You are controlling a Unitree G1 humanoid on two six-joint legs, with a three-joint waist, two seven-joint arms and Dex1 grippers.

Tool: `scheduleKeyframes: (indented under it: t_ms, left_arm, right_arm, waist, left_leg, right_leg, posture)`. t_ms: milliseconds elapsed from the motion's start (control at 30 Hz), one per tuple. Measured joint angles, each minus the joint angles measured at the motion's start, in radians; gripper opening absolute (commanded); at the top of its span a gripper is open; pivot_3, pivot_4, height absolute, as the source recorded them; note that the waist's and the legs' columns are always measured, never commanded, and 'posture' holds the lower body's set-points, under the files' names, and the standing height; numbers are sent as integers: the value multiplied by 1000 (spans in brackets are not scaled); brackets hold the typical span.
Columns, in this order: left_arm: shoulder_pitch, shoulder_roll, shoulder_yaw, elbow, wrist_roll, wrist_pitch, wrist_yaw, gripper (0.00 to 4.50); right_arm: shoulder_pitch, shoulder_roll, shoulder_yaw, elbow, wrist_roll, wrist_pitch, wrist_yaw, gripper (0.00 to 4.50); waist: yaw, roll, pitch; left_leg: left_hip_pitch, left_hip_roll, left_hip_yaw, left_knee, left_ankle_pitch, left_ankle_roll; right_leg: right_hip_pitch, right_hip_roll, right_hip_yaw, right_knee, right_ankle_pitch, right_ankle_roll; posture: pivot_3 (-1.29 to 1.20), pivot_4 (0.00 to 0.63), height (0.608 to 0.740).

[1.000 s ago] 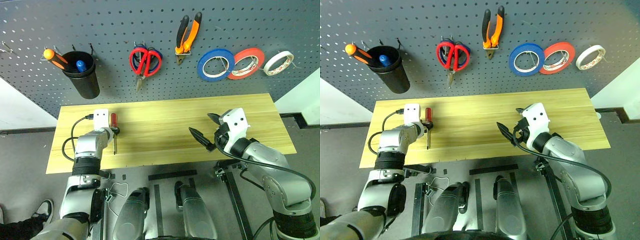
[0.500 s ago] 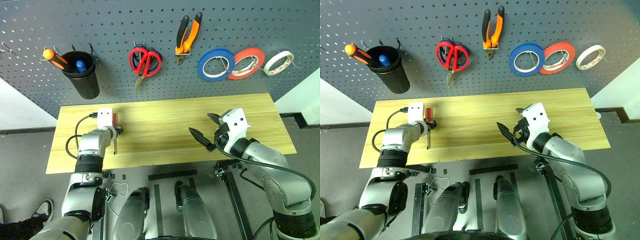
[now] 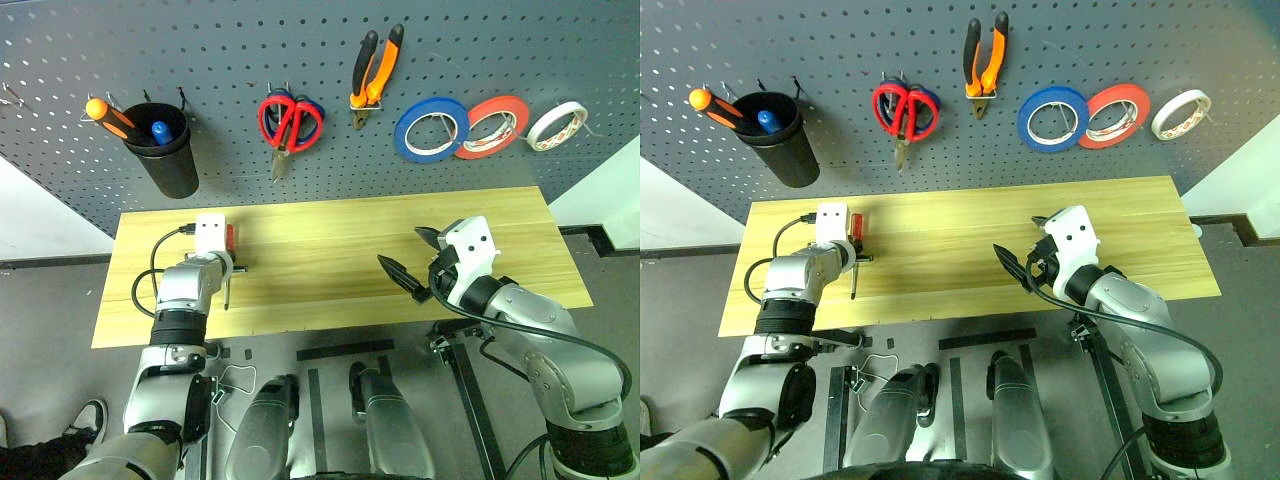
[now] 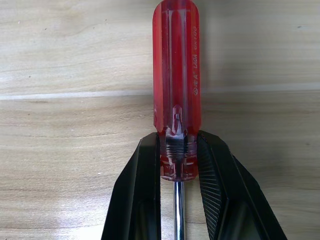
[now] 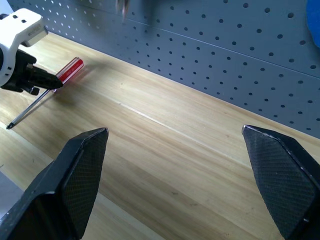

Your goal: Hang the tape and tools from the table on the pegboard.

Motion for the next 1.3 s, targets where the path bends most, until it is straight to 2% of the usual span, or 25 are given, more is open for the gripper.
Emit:
scheduleKeyframes:
  t_ms: [200, 400, 533, 667, 767, 867, 1000, 1167, 1300]
  left_arm:
    - [8, -34, -33, -143, -25, 72, -50, 646]
    - [18, -23, -160, -372, -113, 240, -203, 646]
    - [24, 20, -216, -499, -151, 281, -276, 646]
    - [70, 96, -305, -610, -157, 244, -346, 646]
    - [167, 136, -373, -670, -120, 111, -366, 646]
    - [297, 181, -421, -707, -24, -142, -345, 645]
    - [433, 138, -390, -731, 56, -482, -269, 645]
    - [428, 101, -330, -710, 167, -767, -150, 645]
    - [348, 102, -280, -634, 239, -891, -92, 645]
  right_arm:
    - [-11, 0, 7, 5, -4, -7, 5, 4500]
    - [-36, -2, 9, 7, -10, -9, 15, 4500]
    - [-41, -2, 9, 27, -21, -19, 19, 4500]
    - [-50, -2, 15, 44, -29, -26, 20, 4500]
    - [-59, -2, 17, 51, -32, -32, 24, 4500]
    - [-65, -5, 18, 56, -36, -45, 29, 4500]
    - [-66, -8, 17, 62, -41, -52, 30, 4500]
    - [-51, -2, -16, 35, 45, -86, 100, 4500]
    - [-22, 3, -90, -59, 243, -113, 208, 4500]
  waist:
    - [1, 0, 0]
    - [-1, 0, 0]
    - [-2, 0, 0]
    - [-1, 0, 0]
    - [0, 0, 0]
    - [0, 0, 0]
    - [9, 0, 0]
    - [25, 1, -1]
    - [25, 1, -1]
  left_leg:
    - [0, 0, 0, 0, 0, 0]
    - [0, 0, 0, -1, 0, 0]
    - [0, 0, 0, -1, 0, -1]
    - [0, 0, 0, -1, 1, -1]
    - [0, 0, 0, -2, 1, -1]
    - [0, 0, 0, -5, 0, -1]
    - [-1, 0, 0, -5, 0, 0]
    - [-1, 0, 0, -5, 0, 0]
    - [-1, 0, 0, -5, 0, 1]
  right_leg:
    - [0, 0, 0, -1, 0, 0]
    - [0, 0, 0, -1, 0, 0]
    - [0, 0, 0, -1, 0, 0]
    - [0, 0, 1, -2, 0, 0]
    - [0, -1, 1, -3, 0, 0]
    - [-1, -1, 3, -4, 0, -1]
    - [-1, -3, 2, -4, 0, -1]
    - [-1, -2, 2, -5, 0, -1]
    - [0, -2, 0, -5, 0, 0]
  posture:
    - [10, 290, 740]
    - [13, 282, 740]
    - [19, 278, 740]
    - [24, 276, 740]
    - [26, 273, 740]
    - [26, 272, 740]
    - [28, 271, 740]
    - [30, 265, 740]
    - [29, 255, 740]
